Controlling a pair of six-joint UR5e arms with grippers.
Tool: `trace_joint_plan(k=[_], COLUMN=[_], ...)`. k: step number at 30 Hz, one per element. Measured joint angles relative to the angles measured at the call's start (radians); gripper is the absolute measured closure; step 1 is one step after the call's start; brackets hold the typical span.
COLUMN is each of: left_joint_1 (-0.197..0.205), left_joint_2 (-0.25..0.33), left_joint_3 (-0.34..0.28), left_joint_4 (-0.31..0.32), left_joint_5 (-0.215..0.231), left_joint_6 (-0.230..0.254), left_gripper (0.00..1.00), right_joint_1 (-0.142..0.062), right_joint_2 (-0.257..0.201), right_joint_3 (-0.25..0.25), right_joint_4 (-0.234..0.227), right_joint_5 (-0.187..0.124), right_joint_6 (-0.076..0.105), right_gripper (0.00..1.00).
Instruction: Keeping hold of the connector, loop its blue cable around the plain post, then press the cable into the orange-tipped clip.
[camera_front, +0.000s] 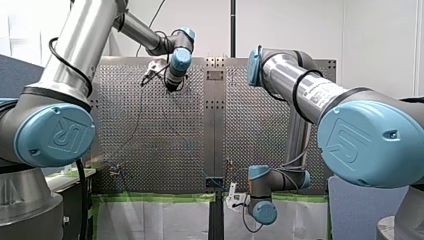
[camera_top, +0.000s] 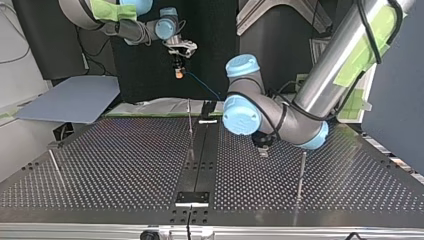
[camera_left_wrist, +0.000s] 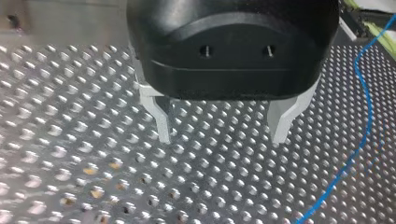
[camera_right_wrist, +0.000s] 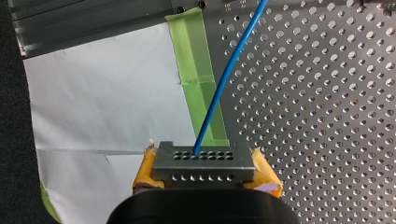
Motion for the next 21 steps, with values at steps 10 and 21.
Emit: trace_joint_plan(k=[10, 21], left_joint_1=[0.015, 0.035], left_joint_2=[-0.067, -0.071], left_joint_3=[-0.007, -0.023], left_joint_4=[0.082, 0.115], left_joint_5=[-0.049, -0.088], left_joint_6=[0.040, 0.076], left_gripper=[0.00, 0.00], right_joint_1=[0.002, 0.009], right_joint_2=[0.001, 0.002], right_joint_3=[0.000, 0.000], right_joint_4=[-0.005, -0.005], right_joint_5=[0.000, 0.000], right_joint_6=[-0.001, -0.002], right_gripper=[1.00, 1.00])
